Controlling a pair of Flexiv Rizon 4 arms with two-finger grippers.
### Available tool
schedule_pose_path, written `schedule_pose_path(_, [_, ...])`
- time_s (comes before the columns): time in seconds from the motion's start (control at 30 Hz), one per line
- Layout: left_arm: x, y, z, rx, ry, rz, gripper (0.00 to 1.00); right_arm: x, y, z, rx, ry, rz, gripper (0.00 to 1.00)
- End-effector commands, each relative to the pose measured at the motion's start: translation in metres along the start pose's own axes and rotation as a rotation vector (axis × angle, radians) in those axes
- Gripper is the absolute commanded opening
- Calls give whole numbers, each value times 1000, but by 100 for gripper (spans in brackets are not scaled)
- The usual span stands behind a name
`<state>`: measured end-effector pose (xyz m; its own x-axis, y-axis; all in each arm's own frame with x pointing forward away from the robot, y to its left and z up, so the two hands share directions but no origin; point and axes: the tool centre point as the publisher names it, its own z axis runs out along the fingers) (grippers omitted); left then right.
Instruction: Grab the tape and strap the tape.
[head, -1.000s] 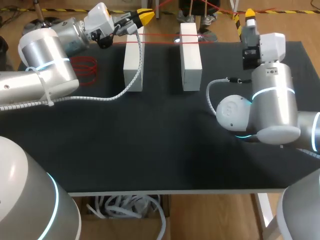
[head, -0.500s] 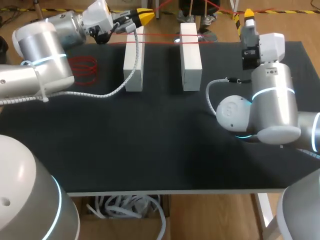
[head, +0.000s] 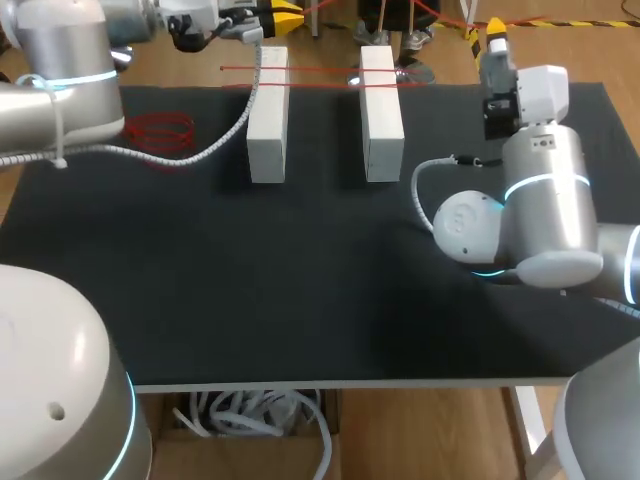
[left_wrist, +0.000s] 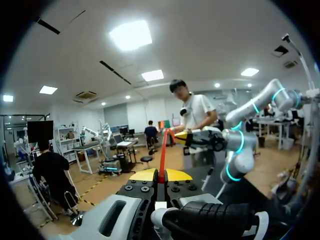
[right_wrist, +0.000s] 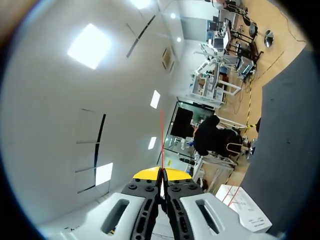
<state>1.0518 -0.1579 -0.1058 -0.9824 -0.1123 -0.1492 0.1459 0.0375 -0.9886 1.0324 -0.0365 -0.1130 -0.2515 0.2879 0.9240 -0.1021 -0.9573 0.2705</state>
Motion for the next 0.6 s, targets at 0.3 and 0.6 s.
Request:
schedule_pose_path(0.3, [-6,-16,-11,-137,18,63,0,4,0,-2,-13,27,12,0])
schedule_pose_path(0.6, [-8,-24,-16,-292,64,157,0,4,0,-2,-13,27,12,0])
